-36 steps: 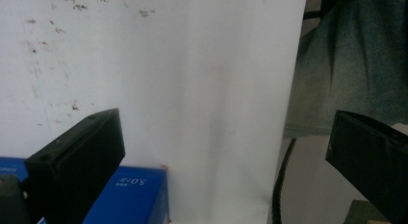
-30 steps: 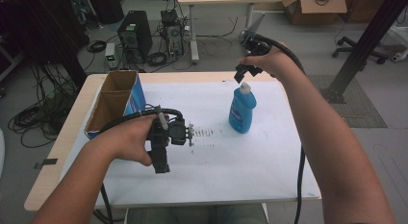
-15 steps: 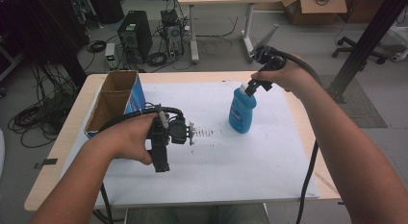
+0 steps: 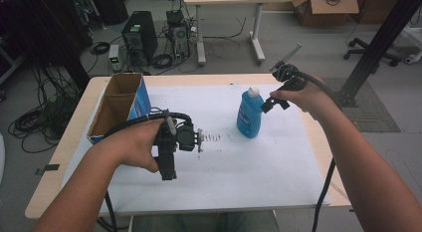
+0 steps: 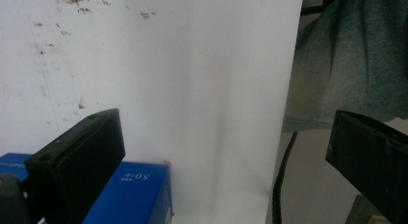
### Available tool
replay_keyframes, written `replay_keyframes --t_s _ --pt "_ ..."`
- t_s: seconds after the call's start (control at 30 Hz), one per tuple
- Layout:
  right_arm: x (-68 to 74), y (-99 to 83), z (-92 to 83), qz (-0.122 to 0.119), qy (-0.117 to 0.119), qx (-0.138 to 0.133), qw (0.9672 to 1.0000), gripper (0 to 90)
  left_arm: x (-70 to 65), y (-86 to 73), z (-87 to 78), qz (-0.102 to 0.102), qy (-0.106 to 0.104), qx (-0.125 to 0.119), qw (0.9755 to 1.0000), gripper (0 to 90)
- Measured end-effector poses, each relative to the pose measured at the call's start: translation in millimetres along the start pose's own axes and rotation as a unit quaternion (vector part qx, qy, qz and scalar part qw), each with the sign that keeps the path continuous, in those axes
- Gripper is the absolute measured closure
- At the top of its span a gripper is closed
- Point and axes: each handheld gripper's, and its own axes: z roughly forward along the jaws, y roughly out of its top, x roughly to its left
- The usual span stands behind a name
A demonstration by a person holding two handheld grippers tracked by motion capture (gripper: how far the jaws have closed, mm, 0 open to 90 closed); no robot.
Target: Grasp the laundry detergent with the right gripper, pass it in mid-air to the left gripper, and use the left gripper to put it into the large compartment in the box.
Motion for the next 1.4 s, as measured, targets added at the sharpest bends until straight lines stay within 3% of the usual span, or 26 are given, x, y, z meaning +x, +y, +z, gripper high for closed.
replay_keyframes --t_s 0.43,0.63,0.9,1.3,1.4 --pt "-4.6 -19.5 27.0 0.008 0.021 -0.016 0.9996 4.8 -1.2 -2.0 1.1 0.0 0.001 0.0 1.0 0.2" --pt "-6.9 -29.3 42.9 0.011 0.033 -0.036 0.9987 5.0 -2.2 -2.9 2.4 0.0 0.001 0.0 1.0 0.2" --pt "-5.9 -34.7 54.1 0.006 0.036 -0.077 0.9963 5.1 -2.3 -2.6 3.8 0.0 0.0 0.002 1.0 0.2" --pt "-4.8 -38.7 76.9 0.005 0.036 -0.099 0.9944 5.0 -4.8 -2.4 4.1 0.001 0.006 0.007 1.0 0.2" --pt "-2.6 -39.4 83.7 0.001 0.033 -0.107 0.9937 4.8 -5.4 -3.3 2.7 0.003 0.02 0.002 0.9998 0.2"
